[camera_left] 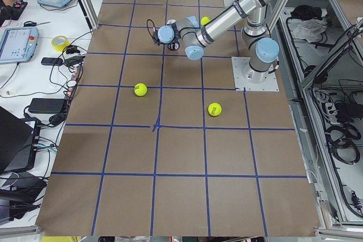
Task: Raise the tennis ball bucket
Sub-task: 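Grasp the rim of the lying can's open end with the left gripper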
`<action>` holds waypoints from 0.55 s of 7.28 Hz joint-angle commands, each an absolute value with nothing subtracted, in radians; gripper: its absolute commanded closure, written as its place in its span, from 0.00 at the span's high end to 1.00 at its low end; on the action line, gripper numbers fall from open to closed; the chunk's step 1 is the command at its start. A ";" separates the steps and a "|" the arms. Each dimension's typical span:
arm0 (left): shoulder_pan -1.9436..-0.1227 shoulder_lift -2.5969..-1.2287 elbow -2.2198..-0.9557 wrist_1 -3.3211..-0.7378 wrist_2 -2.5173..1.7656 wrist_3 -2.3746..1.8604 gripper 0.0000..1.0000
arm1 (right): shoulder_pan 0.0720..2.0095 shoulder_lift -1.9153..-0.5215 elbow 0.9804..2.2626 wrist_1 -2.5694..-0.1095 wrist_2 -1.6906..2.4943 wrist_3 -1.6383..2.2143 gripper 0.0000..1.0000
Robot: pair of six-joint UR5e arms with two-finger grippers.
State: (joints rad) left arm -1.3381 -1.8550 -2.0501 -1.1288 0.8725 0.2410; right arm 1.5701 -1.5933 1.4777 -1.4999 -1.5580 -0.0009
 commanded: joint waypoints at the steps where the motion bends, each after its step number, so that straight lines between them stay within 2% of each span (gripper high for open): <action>1: -1.341 -1.868 -2.057 -1.127 0.870 0.249 1.00 | 1.571 -1.595 1.479 -1.499 -1.563 -0.002 1.00; 4: -1.358 -1.884 -2.056 -1.123 0.824 0.247 0.96 | 1.568 -1.601 1.494 -1.499 -1.563 -0.002 1.00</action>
